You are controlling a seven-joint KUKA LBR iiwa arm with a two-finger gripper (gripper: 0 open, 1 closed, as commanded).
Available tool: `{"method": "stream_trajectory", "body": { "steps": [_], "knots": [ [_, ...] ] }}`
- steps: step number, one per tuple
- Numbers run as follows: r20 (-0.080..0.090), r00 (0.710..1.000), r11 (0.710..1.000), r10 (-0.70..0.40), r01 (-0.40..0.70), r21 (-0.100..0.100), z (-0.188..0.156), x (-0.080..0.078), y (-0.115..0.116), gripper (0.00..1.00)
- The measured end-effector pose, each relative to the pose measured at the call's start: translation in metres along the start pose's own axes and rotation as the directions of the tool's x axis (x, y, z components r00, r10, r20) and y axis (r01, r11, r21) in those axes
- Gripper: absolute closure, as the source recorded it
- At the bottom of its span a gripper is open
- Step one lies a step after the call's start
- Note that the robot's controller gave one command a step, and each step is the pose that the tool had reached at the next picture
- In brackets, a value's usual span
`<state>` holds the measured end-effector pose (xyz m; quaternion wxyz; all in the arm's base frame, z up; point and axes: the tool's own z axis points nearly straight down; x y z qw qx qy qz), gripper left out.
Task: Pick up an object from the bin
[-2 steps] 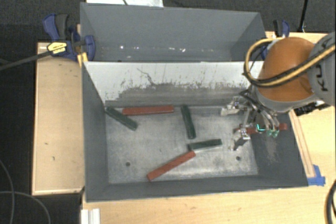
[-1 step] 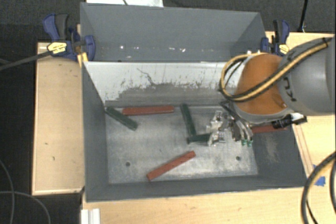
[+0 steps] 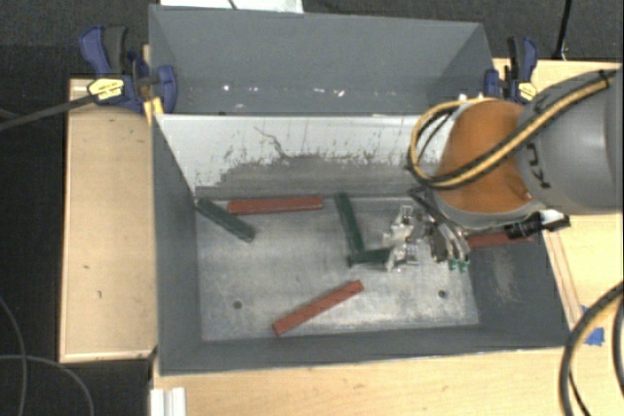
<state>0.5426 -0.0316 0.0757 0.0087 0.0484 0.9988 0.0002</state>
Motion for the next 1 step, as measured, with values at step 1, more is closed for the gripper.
{"method": "stream_trajectory", "body": {
  "steps": [1],
  "knots": [
    [-0.014,0.998,0.998,-0.06,0.06,0.0,-0.1299,-0.0116,0.0235,1.0]
  ]
}}
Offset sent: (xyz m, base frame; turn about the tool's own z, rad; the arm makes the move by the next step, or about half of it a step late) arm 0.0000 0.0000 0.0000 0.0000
